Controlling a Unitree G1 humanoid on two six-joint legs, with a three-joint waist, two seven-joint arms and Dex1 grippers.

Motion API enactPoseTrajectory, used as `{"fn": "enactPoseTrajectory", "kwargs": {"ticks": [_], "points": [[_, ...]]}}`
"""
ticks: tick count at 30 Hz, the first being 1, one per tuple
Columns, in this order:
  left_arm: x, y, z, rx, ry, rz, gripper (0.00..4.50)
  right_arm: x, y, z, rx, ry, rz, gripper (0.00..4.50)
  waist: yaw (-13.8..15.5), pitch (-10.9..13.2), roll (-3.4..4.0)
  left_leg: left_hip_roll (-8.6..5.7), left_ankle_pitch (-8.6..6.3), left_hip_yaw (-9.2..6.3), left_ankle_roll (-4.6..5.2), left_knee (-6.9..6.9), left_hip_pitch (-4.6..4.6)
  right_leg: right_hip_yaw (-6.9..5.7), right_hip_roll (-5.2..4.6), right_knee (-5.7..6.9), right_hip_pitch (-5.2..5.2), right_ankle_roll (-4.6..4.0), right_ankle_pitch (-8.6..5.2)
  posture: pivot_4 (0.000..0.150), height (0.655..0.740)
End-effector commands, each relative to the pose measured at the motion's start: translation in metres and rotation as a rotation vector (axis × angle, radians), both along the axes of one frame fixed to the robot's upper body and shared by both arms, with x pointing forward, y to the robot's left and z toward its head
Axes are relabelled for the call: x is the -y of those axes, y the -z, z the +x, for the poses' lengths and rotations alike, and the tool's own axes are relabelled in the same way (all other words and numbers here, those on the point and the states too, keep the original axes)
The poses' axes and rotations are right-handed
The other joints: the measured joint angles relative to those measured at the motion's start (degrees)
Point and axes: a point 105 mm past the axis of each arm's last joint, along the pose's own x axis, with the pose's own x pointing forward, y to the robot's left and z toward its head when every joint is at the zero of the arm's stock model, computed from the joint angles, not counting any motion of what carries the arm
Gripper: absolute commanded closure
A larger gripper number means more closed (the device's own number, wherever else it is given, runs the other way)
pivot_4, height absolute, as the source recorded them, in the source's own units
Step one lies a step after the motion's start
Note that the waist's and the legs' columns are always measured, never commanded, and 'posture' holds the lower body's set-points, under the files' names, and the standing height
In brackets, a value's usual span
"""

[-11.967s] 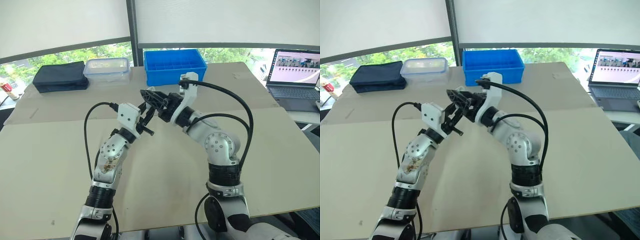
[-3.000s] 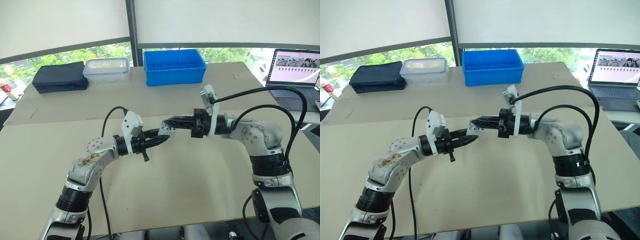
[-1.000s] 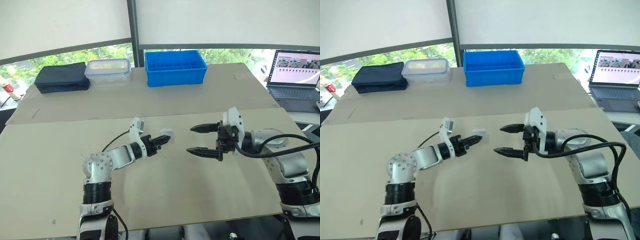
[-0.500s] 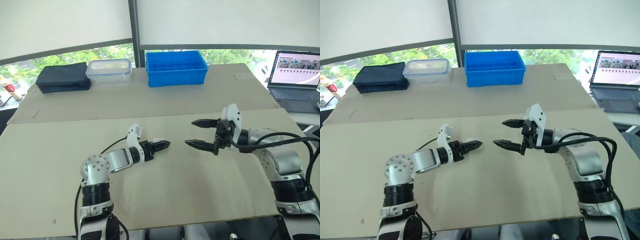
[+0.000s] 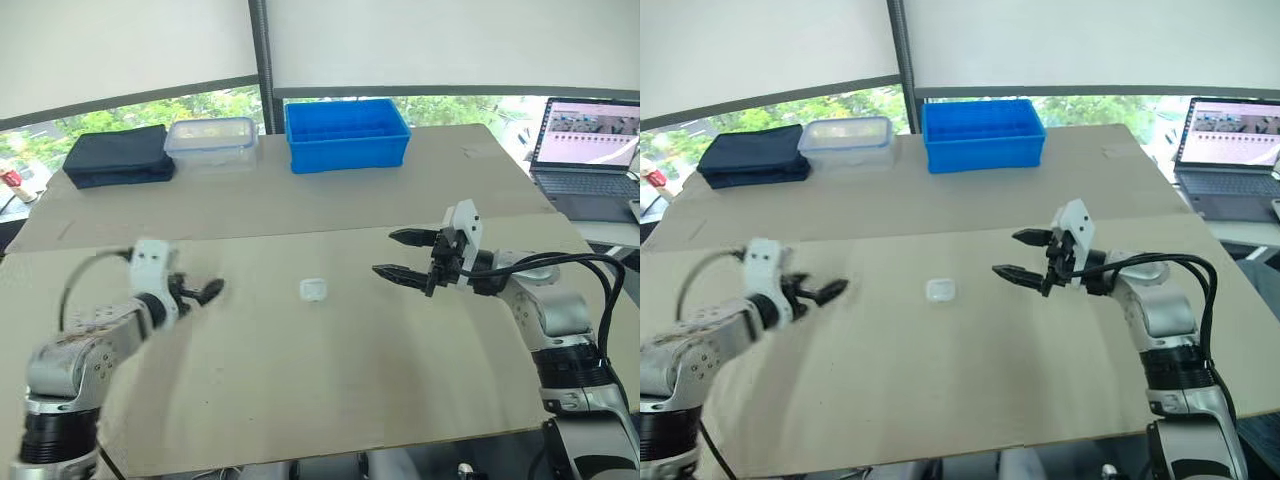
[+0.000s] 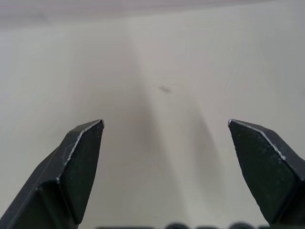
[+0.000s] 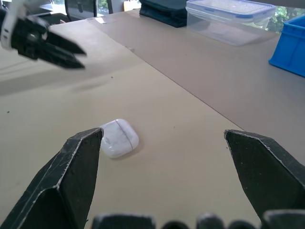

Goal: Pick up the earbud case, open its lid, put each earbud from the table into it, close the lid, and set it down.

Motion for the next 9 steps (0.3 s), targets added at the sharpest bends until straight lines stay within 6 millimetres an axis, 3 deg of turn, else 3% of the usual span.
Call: {"fn": "enactPoseTrajectory", "kwargs": {"ticks": [1, 9], "points": [[0.001, 0.003, 0.001, 0.078, 0.052, 0.036, 0.05, 0.011, -0.012, 0.005, 0.052, 0.075, 0.028, 0.00, 0.59, 0.01, 0.03, -0.05, -0.06, 0.03, 0.10, 0.01, 0.00, -0.01, -0.09, 0.00, 0.00, 0.02, 0.00, 0.150, 0.7400], [0.006, -0.017, 0.001, 0.227, 0.058, -0.128, 0.05, 0.007, -0.009, 0.008, 0.045, 0.132, 0.055, 0.00, 0.89, 0.08, -0.16, 0.06, -0.23, -0.05, 0.39, 0.14, -0.06, -0.18, -0.04, 0.08, -0.03, 0.05, 0.09, 0.150, 0.7400]]}}
